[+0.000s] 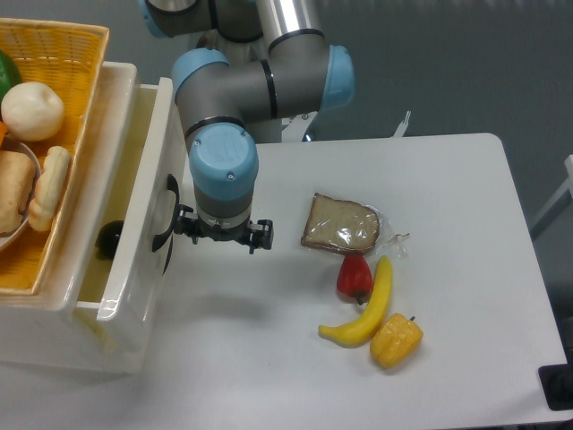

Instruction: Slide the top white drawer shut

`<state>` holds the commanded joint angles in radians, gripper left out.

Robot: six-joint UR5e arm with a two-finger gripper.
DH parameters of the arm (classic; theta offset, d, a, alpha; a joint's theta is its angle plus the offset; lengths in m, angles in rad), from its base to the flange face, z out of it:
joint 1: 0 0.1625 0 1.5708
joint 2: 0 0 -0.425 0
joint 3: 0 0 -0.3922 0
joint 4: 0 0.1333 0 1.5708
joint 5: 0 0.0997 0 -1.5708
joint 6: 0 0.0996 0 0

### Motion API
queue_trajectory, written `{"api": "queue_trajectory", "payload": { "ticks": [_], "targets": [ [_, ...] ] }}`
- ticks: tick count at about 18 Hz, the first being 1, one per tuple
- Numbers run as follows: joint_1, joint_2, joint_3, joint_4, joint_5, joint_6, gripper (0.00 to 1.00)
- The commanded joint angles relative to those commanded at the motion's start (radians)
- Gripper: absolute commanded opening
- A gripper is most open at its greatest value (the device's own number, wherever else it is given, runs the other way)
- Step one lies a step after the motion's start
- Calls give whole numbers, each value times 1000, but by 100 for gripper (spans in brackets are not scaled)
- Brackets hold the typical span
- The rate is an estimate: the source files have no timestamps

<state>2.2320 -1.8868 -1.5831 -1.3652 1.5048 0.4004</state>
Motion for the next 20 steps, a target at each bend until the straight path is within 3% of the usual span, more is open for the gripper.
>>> {"api": "queue_trajectory", "payload": {
  "ticks": [15, 20],
  "targets": [
    [-37, 0, 2, 0, 3, 0, 100],
    [63, 14, 31, 0, 3, 87, 100]
  ]
}}
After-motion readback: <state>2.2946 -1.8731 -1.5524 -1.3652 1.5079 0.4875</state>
